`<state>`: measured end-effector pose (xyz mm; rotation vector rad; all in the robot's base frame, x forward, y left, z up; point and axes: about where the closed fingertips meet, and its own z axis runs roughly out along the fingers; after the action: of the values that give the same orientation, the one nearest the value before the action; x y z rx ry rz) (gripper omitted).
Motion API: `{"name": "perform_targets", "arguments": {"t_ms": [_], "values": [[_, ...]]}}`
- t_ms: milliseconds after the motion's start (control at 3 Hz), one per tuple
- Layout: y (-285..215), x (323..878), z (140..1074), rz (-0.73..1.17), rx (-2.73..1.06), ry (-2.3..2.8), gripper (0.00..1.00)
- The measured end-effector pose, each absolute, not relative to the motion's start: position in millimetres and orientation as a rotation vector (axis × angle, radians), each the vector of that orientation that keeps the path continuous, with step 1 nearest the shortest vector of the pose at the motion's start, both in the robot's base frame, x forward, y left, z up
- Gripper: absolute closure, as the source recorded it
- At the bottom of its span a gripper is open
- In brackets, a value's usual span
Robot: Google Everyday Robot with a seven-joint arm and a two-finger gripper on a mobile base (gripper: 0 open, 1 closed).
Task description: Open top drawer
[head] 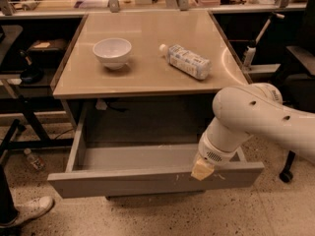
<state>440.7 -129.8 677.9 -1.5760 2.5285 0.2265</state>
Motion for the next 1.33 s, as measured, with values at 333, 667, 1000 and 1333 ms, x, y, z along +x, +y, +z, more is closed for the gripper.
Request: {"name": "perform_targets", "arguments": {"t_ms": [333, 667, 1000, 1333], "values": [[-129.6, 420.5, 681.3, 0.238, -1.527, 2.560, 1.00], [-129.4, 419.3, 683.1, 0.239, -1.526, 2.561, 1.00], [-136.7, 403.1, 682.2, 0.234, -1.500, 2.594, 1.00], [-136.4, 403.0, 683.2, 0.234, -1.500, 2.594, 1.00]]}}
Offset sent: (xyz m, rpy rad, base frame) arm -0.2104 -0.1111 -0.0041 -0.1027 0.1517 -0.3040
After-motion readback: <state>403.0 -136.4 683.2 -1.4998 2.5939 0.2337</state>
